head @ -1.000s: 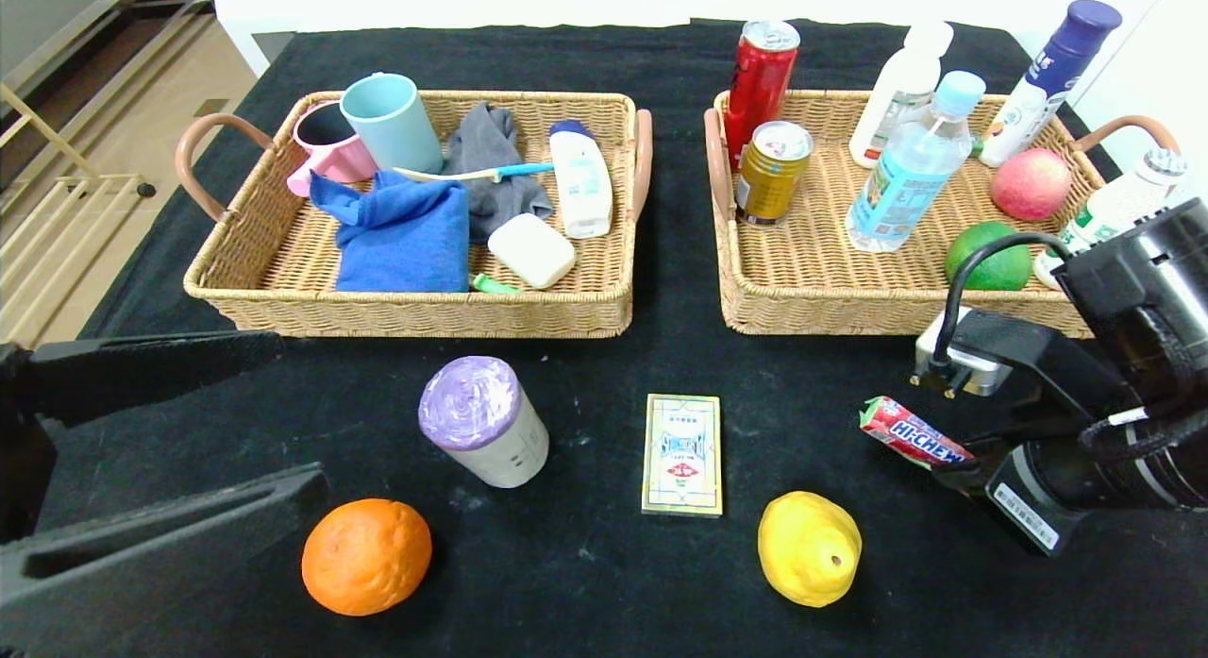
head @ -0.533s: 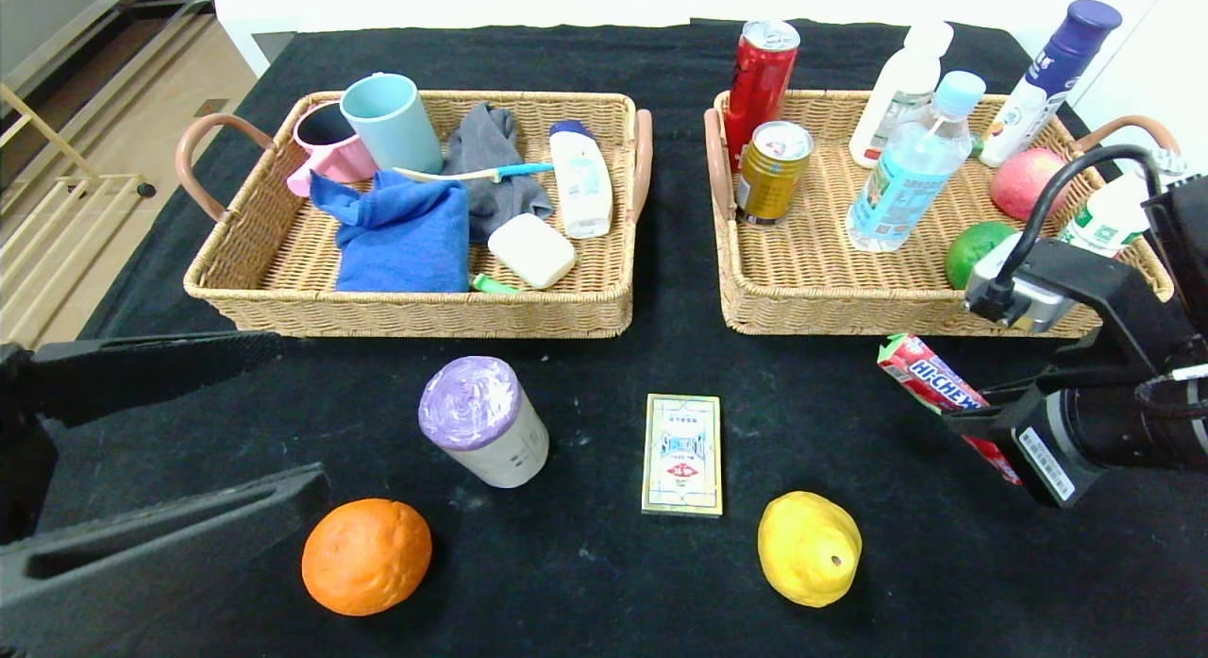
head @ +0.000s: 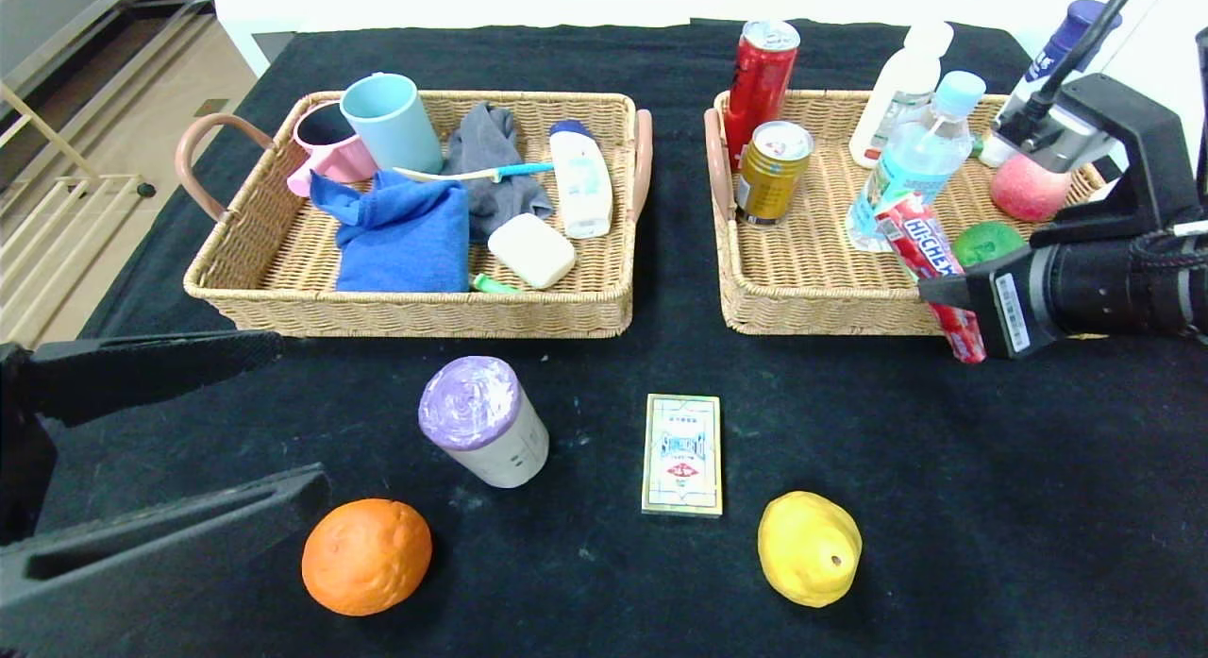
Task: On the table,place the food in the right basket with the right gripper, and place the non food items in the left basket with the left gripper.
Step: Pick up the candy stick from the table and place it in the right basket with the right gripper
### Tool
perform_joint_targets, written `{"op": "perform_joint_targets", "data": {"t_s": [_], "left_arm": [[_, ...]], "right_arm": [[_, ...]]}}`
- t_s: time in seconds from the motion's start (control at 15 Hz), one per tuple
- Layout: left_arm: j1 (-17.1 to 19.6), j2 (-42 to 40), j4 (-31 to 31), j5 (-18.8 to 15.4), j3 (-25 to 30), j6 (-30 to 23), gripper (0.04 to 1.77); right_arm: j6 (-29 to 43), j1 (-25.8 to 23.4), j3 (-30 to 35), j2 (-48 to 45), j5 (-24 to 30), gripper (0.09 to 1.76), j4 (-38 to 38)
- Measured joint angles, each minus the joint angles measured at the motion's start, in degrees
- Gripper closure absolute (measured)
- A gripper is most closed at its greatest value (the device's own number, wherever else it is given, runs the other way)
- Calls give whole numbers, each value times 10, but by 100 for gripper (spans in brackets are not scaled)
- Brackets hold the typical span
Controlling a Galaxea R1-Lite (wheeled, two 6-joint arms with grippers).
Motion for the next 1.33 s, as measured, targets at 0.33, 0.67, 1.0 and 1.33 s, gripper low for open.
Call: {"op": "perform_joint_targets", "data": {"t_s": [0.33,0.67,1.0,1.33], "left_arm": [[0,-1,-1,0,-1,0,5],[0,-4,-1,0,-2,0,5],[0,-5,-1,0,-2,1,5],[0,-5,0,0,-2,1,5]], "right_arm": [[5,5,-27,55,-21,149,-117],[6,8,-80,107,-37,149,-143],[2,7,-99,143,-49,149,-193],[4,1,-106,153,-50,149,-210]]}}
